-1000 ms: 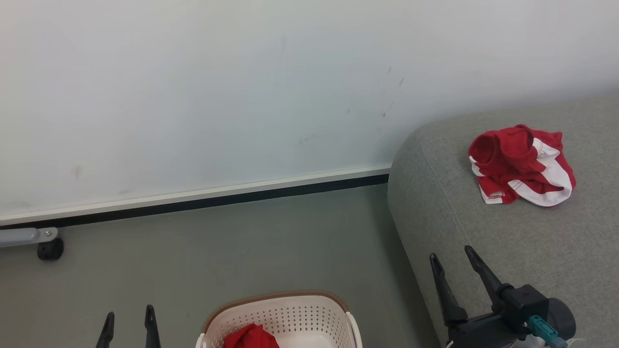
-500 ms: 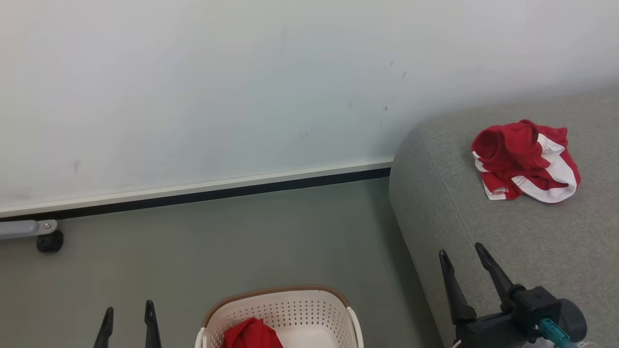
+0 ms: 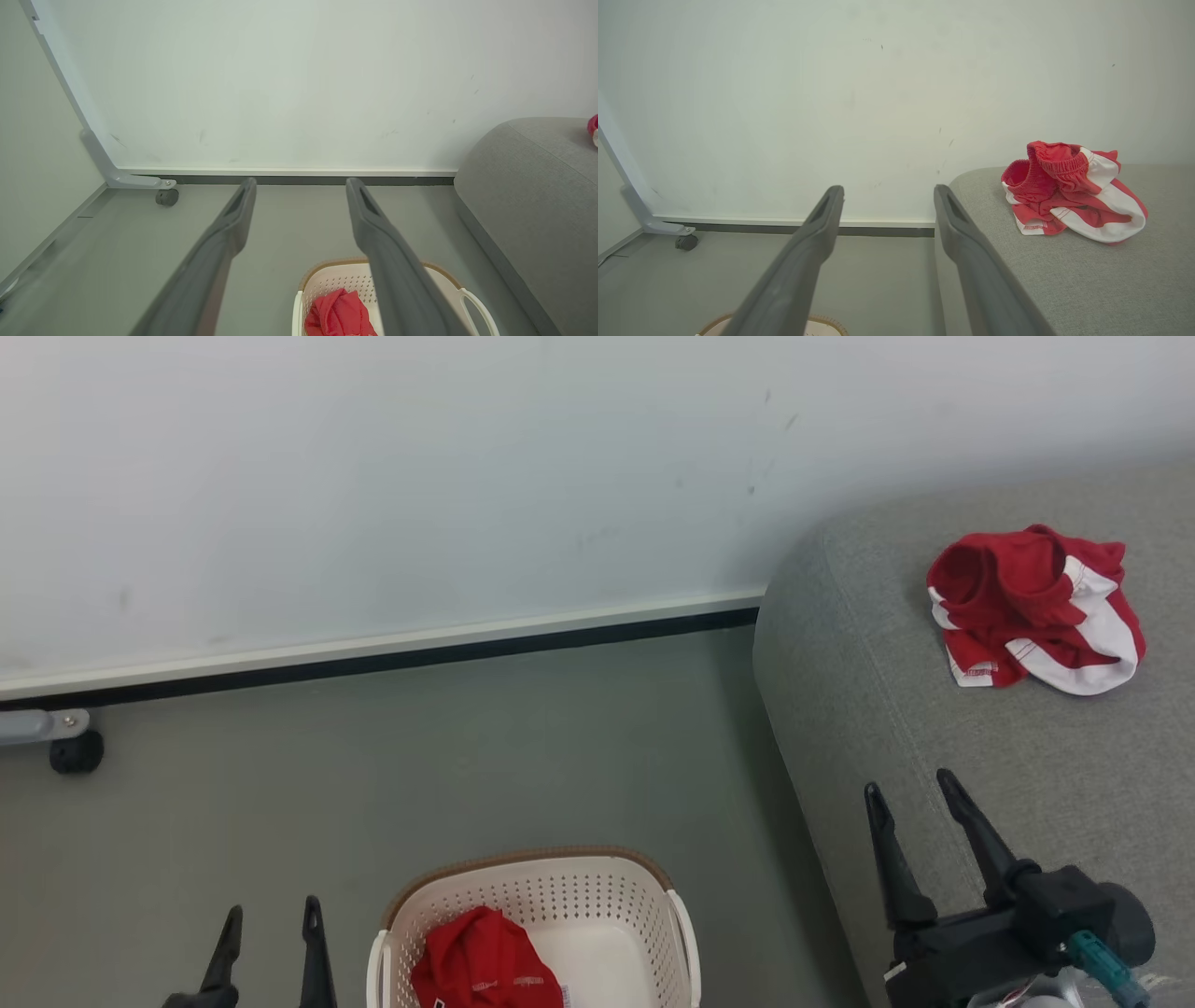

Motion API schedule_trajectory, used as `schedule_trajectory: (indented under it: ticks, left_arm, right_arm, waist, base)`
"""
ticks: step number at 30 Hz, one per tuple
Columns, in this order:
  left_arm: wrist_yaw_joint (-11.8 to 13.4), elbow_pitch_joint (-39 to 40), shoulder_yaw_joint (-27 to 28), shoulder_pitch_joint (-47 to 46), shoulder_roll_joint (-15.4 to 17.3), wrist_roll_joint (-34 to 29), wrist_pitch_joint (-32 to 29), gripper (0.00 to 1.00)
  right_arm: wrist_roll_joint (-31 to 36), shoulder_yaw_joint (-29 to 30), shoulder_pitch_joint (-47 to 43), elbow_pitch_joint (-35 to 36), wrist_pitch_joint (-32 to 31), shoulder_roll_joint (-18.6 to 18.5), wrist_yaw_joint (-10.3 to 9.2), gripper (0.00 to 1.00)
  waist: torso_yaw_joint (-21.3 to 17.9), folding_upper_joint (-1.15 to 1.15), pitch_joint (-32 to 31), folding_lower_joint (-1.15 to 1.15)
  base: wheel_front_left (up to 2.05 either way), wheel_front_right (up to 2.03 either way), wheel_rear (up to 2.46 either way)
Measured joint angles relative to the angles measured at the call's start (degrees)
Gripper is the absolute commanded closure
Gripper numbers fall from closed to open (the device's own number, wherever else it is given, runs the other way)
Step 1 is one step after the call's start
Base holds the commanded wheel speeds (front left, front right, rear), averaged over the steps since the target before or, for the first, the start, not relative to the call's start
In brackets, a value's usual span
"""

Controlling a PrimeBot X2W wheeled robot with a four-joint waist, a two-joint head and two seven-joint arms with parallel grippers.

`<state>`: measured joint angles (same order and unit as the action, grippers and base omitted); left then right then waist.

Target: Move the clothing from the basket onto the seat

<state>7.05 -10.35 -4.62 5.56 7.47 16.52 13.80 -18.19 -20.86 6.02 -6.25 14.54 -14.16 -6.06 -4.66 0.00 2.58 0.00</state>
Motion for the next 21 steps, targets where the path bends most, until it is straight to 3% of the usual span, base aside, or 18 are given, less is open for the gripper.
schedule_trajectory:
  ticks: [21]
  left_arm:
    - [-0.5, -15.1, -7.6, -16.6, -3.2, -3.2, -6.3, 0.0]
  right_arm:
    - [0.6, 3.5, 12.1, 4.6, 0.2, -2.0, 0.27, 0.0]
  waist:
    - [-3.0, 0.01, 15.4, 0.01]
  base:
    - [0.0, 0.0, 0.0]
